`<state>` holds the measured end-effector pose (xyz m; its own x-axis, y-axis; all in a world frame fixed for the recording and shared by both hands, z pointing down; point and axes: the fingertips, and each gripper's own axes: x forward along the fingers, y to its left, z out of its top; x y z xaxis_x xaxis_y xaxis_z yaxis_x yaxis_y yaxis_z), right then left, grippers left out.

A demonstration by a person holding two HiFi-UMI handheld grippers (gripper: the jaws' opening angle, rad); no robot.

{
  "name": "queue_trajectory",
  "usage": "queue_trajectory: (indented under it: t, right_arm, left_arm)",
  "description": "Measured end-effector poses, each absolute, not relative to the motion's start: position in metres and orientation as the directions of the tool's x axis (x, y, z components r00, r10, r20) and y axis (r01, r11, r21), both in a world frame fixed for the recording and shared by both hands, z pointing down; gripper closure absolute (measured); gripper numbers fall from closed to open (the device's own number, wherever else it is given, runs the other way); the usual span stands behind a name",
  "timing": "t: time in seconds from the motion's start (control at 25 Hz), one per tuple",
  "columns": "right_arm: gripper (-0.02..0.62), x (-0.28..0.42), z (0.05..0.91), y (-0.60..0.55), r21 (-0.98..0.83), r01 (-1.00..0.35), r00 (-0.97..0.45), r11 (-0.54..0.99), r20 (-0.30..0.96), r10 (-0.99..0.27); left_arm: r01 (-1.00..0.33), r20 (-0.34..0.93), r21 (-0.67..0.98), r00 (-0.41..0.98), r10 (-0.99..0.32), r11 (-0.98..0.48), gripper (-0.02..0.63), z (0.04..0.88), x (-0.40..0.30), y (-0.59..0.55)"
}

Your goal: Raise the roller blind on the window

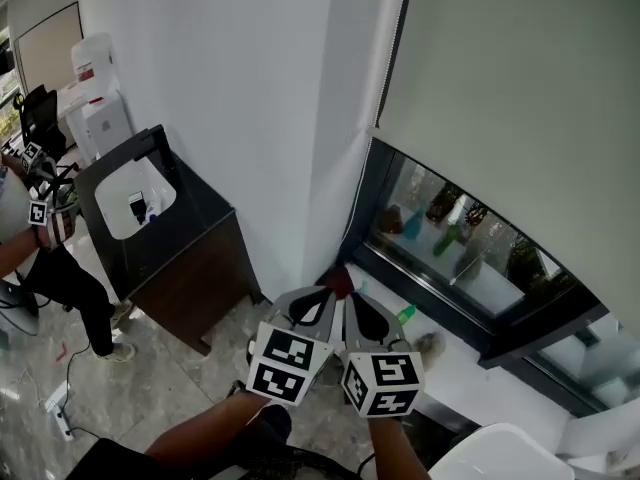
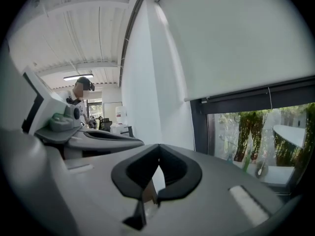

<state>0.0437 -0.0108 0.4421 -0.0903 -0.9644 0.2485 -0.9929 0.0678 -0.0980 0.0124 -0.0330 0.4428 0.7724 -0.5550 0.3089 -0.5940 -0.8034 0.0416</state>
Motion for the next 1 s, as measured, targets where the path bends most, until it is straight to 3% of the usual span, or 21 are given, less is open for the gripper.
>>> queue_trajectory:
  t: [0.68,1.0]
  right_arm:
    - [0.6,0.059,0.408,-0.144,-0.059,-0.997,-0.057,0.045,0.208,-0.977]
    - [0.588,0.076,0.373,-0.182,-0.021,-0.992,-0.128,0.127,0.154,-0.98]
  left_arm:
    - [-0.535,0.255,0.062,0.825,-0.505,-0.843,0.606,0.409,0.026,-0.163]
    - [-0.525,0.227,0.056,0.835,-0.501,-0.849,0.606,0.389,0.041,-0.183]
